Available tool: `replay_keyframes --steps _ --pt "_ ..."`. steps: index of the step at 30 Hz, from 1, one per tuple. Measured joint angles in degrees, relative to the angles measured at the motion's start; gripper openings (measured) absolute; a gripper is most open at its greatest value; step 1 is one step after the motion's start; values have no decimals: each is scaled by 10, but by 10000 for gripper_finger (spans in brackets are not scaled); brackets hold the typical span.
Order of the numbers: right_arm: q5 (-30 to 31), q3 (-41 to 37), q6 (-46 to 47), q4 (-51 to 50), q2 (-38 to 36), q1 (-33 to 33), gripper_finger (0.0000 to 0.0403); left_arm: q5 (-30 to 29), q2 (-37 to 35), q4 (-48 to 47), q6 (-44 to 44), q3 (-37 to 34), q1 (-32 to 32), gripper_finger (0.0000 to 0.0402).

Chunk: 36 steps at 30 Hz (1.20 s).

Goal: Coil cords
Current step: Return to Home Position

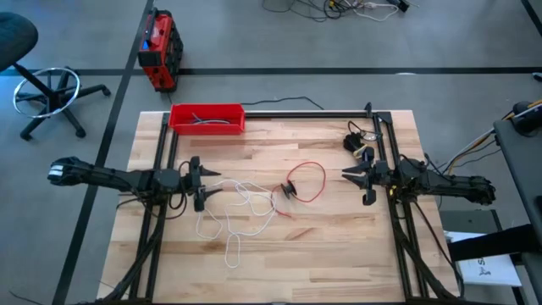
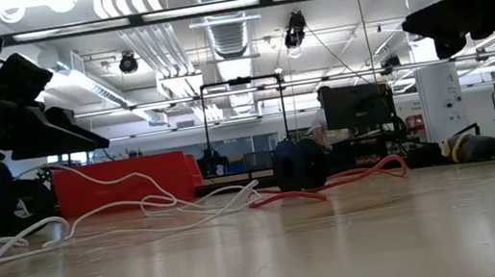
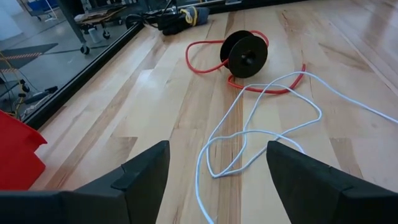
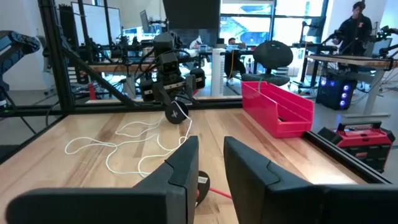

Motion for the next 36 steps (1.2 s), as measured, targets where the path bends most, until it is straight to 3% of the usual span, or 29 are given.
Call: replay_keyframes --steps 24,36 --pt "0 0 0 0 0 0 39 0 0 0 0 0 0 220" --pt "0 0 0 0 0 0 58 0 0 0 0 0 0 220"
